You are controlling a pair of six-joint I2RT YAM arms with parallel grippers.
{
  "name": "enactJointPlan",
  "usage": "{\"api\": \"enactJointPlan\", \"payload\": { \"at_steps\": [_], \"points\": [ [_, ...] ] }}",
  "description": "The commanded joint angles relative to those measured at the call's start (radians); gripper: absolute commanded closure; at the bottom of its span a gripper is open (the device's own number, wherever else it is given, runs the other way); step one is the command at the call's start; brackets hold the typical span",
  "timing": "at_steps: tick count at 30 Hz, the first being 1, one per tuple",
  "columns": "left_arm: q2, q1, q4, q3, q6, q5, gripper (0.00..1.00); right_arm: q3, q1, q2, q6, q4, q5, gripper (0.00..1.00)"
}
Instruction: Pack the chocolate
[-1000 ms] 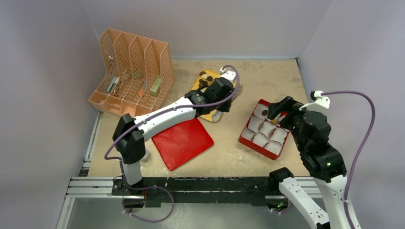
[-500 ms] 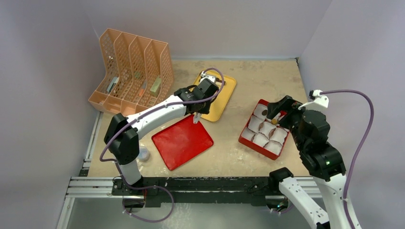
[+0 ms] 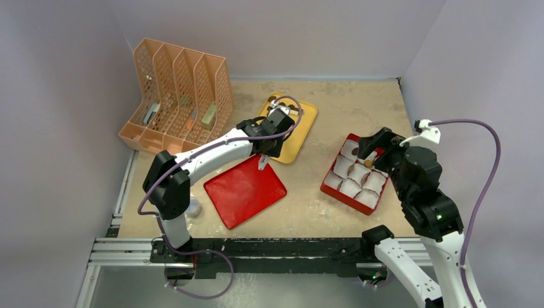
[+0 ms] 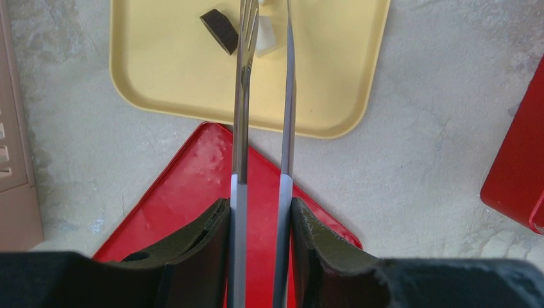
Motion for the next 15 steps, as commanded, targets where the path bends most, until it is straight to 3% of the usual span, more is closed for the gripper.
{"api": "enactJointPlan", "payload": {
  "at_steps": [1,15],
  "points": [
    [-0.002,0.008,0.013,0.014,0.003,-0.015,0.65,-0.005,0.003,-0.003,0.003,0.041,0.007,0.03],
    [-0.035,0.008,0.002,-0.008,-0.001,-0.036,0.65,-0.01,0.002,0.0,0.01,0.048,-0.002,0.03]
  ]
}}
